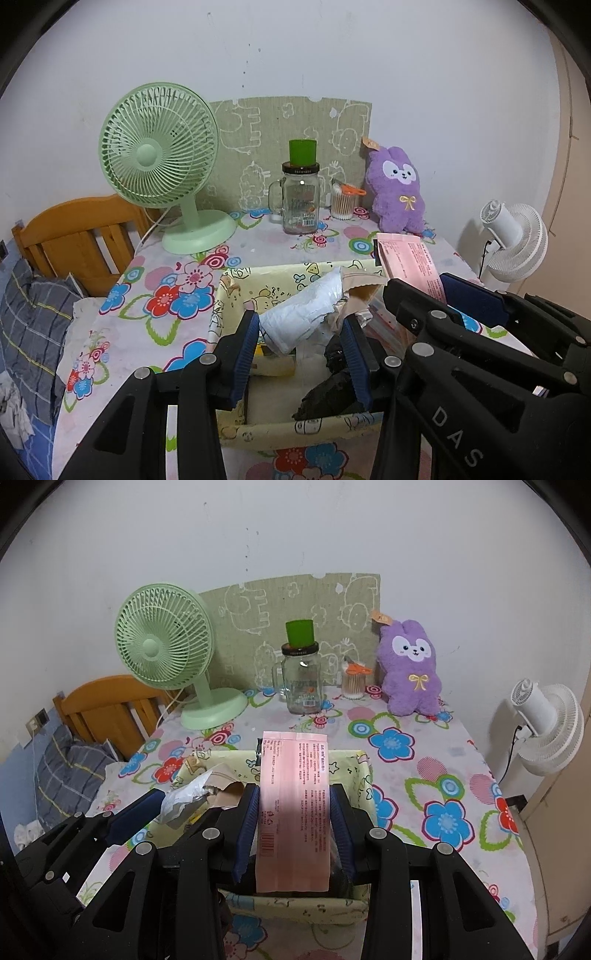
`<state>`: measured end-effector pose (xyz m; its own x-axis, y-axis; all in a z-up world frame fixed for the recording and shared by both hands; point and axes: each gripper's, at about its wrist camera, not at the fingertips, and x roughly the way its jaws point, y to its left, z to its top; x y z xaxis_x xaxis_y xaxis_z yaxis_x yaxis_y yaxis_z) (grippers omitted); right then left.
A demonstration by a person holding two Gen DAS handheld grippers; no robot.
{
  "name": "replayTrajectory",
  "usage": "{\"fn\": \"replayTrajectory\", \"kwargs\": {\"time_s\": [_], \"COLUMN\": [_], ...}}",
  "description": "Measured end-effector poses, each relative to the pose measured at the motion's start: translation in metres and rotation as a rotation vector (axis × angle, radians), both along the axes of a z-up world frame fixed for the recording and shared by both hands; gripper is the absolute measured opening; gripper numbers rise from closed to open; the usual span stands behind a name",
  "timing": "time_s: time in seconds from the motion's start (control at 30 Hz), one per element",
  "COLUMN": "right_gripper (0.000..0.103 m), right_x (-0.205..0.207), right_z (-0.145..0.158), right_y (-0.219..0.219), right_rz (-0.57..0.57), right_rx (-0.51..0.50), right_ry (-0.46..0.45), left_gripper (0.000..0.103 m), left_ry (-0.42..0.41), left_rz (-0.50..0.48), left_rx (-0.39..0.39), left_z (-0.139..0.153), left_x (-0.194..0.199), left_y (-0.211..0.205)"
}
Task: Organize soft objects
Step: 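Open the left tool over the box while the right tool releases the pink card inside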
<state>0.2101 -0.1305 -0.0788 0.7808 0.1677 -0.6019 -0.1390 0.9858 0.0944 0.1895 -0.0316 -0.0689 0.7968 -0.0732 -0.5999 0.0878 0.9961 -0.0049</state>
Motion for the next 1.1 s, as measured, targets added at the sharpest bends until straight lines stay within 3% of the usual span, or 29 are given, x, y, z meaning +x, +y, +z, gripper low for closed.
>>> {"fn": "replayTrajectory", "kwargs": {"time_s": [0.07,0.3,0.4,0.97,1.07,1.1], "right_gripper": [0.042,0.041,0.041,0.044,0.054,0.063], "right_x": [0.005,0.019,0.023,0.040,0.042,0.042], "right_z": [-0.004,-0.020,-0.025,-0.036,-0.039,-0.039], "right_y": [0.000,0.002,0.004,0.022,0.024,0.024], "right_rz": [0.000,0.014,0.028,0.116,0.126,0.129], "right_rx": [0.002,0.001,0.009,0.028,0.032,0.035], "right_ry": [0.010,0.055,0.068,0.090,0.103,0.104], "left_gripper": [0.049,0.077,0.084,0.088,0.089,0.089], "left_ry": [0.010,0.062,0.078,0.106,0.110,0.111], "left_rz": [-0.003,-0.006,0.003,0.049,0.051,0.050], "left_rx": [-0.003,-0.018,-0.012,0.020,0.018,0.016], "left_z": [-0.004,-0.019,-0.022,-0.028,-0.030,-0.030], "left_x": [0.005,0.015,0.016,0.020,0.021,0.022], "left_y": [0.000,0.003,0.005,0.017,0.018,0.019]}}
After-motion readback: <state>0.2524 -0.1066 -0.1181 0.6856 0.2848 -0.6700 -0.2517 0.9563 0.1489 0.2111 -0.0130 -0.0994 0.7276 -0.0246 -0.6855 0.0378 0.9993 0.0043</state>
